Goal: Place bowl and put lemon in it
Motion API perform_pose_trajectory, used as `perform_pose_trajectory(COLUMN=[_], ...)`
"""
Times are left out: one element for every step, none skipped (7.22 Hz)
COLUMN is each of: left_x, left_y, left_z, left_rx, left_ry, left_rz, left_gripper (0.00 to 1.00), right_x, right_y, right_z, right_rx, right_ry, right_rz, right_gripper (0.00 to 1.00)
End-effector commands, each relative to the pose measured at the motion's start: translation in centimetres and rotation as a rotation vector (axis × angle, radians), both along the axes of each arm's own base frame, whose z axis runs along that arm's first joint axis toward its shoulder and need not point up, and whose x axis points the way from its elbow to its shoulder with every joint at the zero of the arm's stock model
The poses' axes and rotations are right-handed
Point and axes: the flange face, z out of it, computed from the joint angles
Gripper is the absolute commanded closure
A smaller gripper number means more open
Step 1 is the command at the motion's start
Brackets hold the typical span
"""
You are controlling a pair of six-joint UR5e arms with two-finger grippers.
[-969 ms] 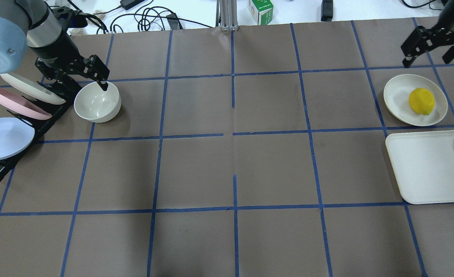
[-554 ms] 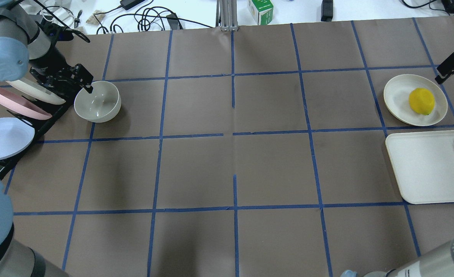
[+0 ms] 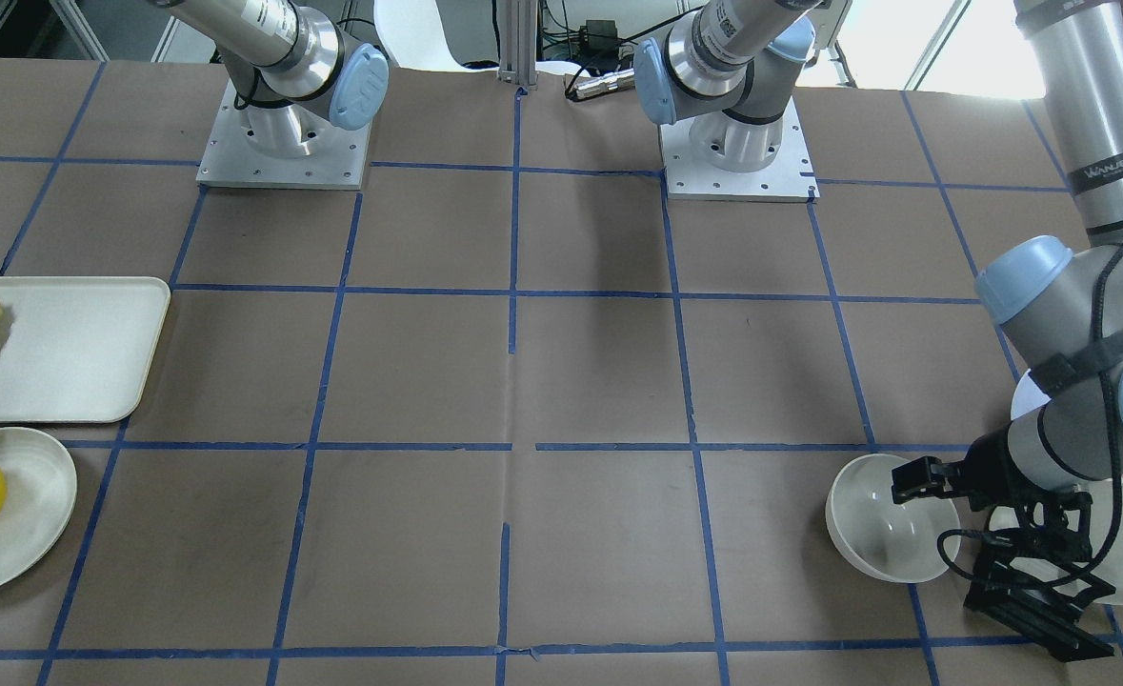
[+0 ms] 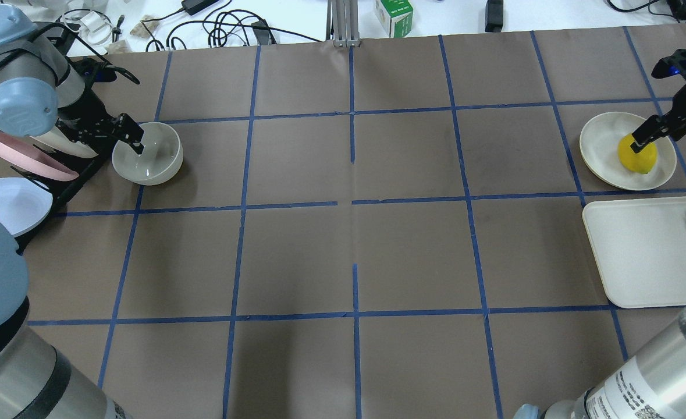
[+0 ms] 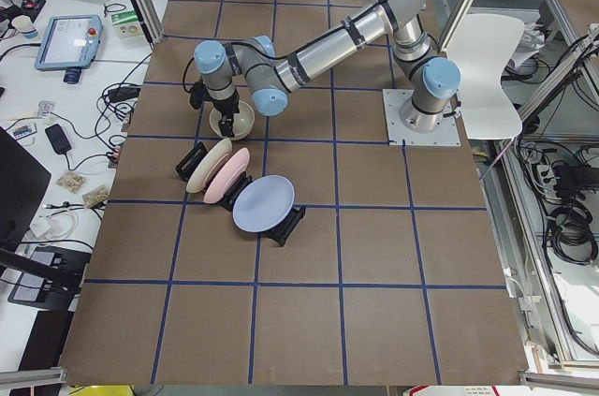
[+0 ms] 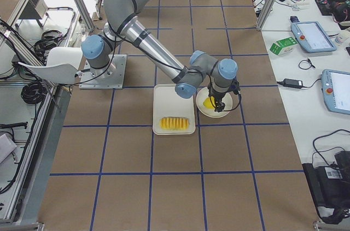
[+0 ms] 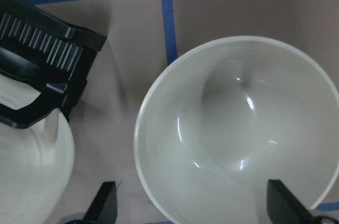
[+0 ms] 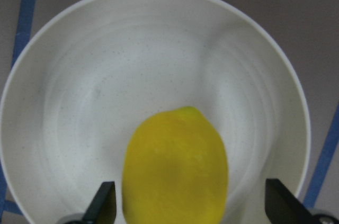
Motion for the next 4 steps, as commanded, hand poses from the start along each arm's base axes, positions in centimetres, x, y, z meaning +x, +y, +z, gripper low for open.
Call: perform_pose_trajectory(left_x=[0.2, 0.3, 0.5, 0.8], left_y=[-0.2, -0.3, -0.4, -0.4], left_z=[-1.8, -2.6, -3.3, -3.6], left_rx=[0.024, 0.035, 0.043, 0.043], left_ry=[0.009, 0.014, 0.017, 0.017], left_rz=[0.002, 0.003, 0.008, 0.013], left_gripper=[0.0, 0.02, 0.06, 0.11], right_x=[0.2, 0.2, 0.2, 0.3], right_y=[-0.3, -0.3, -0.3, -0.3], right_z=[-2.1, -1.9, -1.8, -1.6], right_rx=[0.02, 0.018, 0.018, 0.014], right_ry=[-0.015, -0.013, -0.013, -0.01], right_rz=[0.001, 0.001, 0.001, 0.001], right_gripper=[0.0, 0.0, 0.17, 0.44])
